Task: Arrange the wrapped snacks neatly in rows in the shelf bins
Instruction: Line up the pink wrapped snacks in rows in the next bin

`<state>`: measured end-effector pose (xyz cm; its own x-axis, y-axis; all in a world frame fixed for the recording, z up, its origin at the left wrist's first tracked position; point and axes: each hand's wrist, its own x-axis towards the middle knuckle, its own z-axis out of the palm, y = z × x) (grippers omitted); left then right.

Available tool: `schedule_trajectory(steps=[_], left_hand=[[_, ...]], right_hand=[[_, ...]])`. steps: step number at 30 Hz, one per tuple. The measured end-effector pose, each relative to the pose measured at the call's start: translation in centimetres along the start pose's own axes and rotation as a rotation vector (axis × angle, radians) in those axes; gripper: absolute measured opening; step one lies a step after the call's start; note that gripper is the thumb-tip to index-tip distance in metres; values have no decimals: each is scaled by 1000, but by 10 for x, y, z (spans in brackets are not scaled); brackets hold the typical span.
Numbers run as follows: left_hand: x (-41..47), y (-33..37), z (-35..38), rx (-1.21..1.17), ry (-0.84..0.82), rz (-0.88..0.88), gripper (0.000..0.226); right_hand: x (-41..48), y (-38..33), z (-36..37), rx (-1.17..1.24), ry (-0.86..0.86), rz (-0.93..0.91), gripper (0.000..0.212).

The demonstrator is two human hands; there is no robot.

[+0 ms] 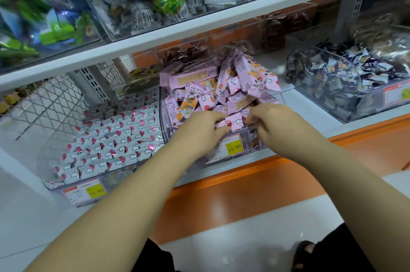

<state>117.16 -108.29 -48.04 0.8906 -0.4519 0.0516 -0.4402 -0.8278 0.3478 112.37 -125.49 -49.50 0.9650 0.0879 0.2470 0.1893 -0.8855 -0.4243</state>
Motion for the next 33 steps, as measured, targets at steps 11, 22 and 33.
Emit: schedule_trajectory(steps=[11, 22, 33], left_hand=[[-13, -36, -35, 287, 449, -163, 46], [-9, -43, -23, 279, 485, -172, 51], [-50, -42, -65, 149, 370, 93, 47]], right_hand=[[16, 22, 10, 186, 617, -19, 28], [45, 22, 23, 160, 582, 28, 52], [42, 25, 24, 170, 553, 3, 49]])
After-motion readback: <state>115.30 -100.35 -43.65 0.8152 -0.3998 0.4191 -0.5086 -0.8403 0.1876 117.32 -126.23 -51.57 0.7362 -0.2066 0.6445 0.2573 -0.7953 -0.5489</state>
